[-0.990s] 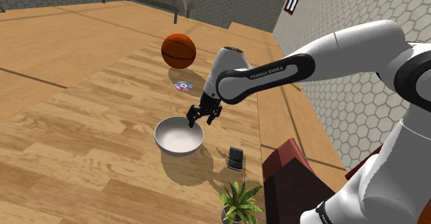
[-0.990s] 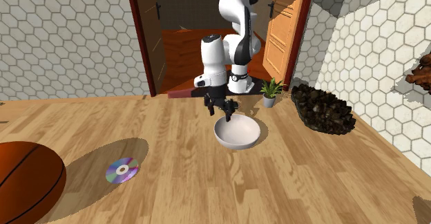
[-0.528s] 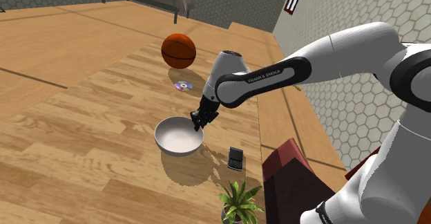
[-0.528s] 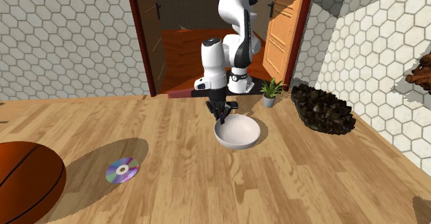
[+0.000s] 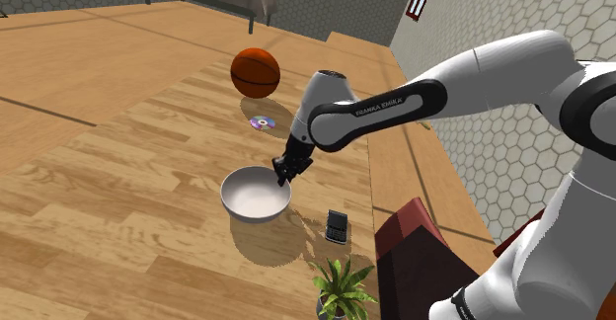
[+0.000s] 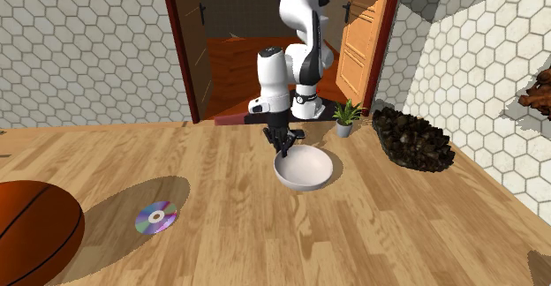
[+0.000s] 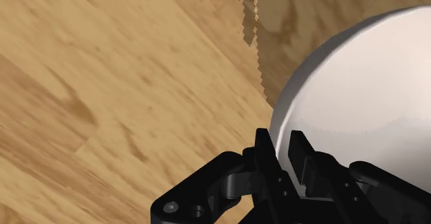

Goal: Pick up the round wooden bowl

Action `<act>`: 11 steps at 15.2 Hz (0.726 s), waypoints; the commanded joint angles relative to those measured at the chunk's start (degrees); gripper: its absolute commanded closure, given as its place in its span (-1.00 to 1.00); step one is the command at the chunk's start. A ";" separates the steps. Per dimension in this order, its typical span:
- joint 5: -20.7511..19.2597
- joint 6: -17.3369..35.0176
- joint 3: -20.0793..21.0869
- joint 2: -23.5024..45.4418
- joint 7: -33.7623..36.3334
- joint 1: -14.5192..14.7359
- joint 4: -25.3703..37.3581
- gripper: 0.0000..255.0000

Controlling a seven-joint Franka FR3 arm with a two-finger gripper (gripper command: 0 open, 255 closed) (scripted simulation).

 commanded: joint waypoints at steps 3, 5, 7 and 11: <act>0.23 -2.70 0.05 -1.82 0.09 -0.15 0.93 1.00; 0.33 -4.11 0.07 -2.68 0.17 -0.22 1.49 1.00; 0.42 -5.52 0.08 -3.50 0.25 -0.28 2.11 1.00; 0.56 -8.38 0.08 -5.01 0.43 -0.38 3.48 1.00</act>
